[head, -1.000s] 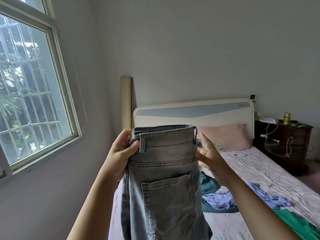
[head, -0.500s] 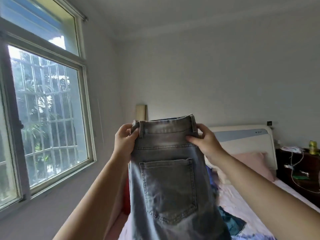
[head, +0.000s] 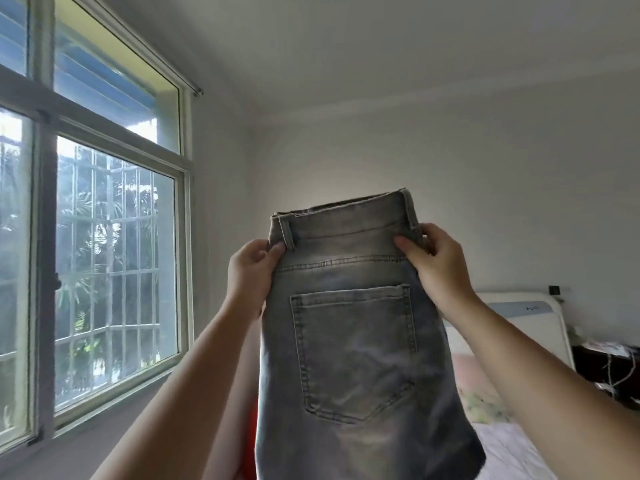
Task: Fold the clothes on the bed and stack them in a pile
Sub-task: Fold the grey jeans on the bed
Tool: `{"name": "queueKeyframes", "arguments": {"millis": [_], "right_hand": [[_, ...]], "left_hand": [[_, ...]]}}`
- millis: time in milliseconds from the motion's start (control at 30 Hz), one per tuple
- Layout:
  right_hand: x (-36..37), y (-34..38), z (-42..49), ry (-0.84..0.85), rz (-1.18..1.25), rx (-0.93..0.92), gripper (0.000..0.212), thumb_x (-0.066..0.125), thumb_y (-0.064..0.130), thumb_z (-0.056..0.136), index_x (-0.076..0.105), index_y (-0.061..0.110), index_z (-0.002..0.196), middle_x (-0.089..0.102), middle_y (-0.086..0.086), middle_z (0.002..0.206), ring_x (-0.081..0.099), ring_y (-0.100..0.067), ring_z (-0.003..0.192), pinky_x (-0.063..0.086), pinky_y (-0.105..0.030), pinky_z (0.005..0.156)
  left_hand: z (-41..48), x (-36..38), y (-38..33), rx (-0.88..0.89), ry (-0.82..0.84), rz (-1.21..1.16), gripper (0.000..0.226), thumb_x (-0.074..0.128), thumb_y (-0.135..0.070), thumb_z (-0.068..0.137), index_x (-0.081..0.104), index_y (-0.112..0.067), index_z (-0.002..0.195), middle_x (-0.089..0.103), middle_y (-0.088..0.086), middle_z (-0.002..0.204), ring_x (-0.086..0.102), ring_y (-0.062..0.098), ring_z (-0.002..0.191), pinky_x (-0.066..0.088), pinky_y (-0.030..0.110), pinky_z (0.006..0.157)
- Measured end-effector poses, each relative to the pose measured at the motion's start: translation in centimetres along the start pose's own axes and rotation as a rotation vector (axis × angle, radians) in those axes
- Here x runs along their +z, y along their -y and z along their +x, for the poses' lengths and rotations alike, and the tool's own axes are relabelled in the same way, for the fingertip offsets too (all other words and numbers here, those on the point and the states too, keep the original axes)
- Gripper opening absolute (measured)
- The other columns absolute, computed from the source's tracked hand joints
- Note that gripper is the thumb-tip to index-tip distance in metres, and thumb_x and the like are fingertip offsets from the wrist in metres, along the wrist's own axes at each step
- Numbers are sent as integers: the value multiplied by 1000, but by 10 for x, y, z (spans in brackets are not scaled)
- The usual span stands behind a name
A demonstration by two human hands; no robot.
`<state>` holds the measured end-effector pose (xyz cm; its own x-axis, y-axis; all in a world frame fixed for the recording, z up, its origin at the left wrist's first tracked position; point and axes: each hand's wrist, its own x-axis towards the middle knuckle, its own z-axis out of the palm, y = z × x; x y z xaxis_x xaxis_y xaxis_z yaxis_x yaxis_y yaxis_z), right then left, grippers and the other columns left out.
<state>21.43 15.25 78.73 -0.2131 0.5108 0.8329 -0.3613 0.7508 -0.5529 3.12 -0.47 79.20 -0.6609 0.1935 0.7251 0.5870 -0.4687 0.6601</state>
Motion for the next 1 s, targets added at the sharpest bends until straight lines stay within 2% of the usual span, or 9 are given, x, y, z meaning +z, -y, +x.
{"name": "queueKeyframes", "arguments": {"millis": [67, 133, 233, 333, 467, 600, 667, 900, 1000], "right_hand": [[-8, -17, -16, 121, -155, 82, 13, 65, 23, 84, 64, 11, 82, 65, -4, 75, 61, -22, 74, 41, -31, 63], [-15, -35, -39, 188, -189, 195, 14, 67, 23, 82, 66, 10, 79, 68, -9, 78, 63, -27, 78, 42, -32, 65], [-25, -37, -60, 164, -25, 279, 6, 69, 17, 80, 63, 18, 81, 69, -7, 77, 65, -23, 74, 47, -33, 67], [-36, -33, -78, 244, 284, 402, 20, 63, 9, 83, 59, 23, 96, 69, -4, 76, 65, -19, 67, 50, -30, 60], [-50, -20, -115, 323, 319, 455, 34, 61, 3, 83, 54, 28, 105, 73, 2, 78, 69, -13, 68, 54, -22, 56], [-57, 26, -146, 266, 305, 420, 39, 62, -3, 81, 54, 26, 107, 73, 1, 78, 70, -12, 69, 56, -22, 60], [-59, 59, -163, 233, 302, 381, 41, 64, 0, 80, 55, 25, 110, 72, 0, 82, 70, -11, 71, 56, -21, 63], [-64, 180, -218, 135, 398, 327, 37, 69, 4, 75, 61, 25, 105, 74, -3, 76, 70, -16, 68, 56, -23, 58], [-73, 228, -232, 134, 413, 288, 41, 72, 10, 69, 62, 24, 107, 74, -5, 77, 70, -17, 68, 56, -24, 56]], "left_hand": [[-14, 4, 11, -65, 7, 82, 20, 65, -12, 83, 59, -14, 65, 55, -3, 56, 46, 11, 54, 39, 27, 56], [-38, 6, 30, -129, -8, 112, 18, 65, -14, 84, 61, -8, 68, 52, 4, 61, 45, 16, 60, 37, 28, 59], [-61, 5, 44, -193, -84, 25, 21, 64, -13, 85, 61, -14, 64, 53, 0, 58, 44, 17, 62, 37, 31, 61], [-78, 4, 38, -230, -169, -93, 25, 62, -12, 86, 60, -18, 62, 55, -12, 47, 44, 14, 56, 39, 30, 60], [-112, 0, 11, -248, -163, -130, 25, 61, -12, 88, 58, -17, 63, 53, -13, 43, 45, 7, 48, 40, 28, 57], [-142, -28, -33, -259, -97, -219, 23, 62, -13, 87, 60, -16, 64, 58, -10, 48, 51, 11, 53, 46, 30, 60], [-157, -49, -62, -235, -83, -247, 19, 64, -14, 85, 60, -15, 67, 59, -9, 49, 53, 8, 49, 48, 25, 56], [-205, -127, -167, -117, 9, -250, 18, 65, -14, 83, 60, -14, 66, 57, -9, 50, 50, 5, 50, 44, 18, 50], [-219, -145, -205, -63, 35, -294, 26, 64, -15, 83, 62, -19, 57, 57, -9, 51, 51, 6, 51, 46, 19, 51]]}}
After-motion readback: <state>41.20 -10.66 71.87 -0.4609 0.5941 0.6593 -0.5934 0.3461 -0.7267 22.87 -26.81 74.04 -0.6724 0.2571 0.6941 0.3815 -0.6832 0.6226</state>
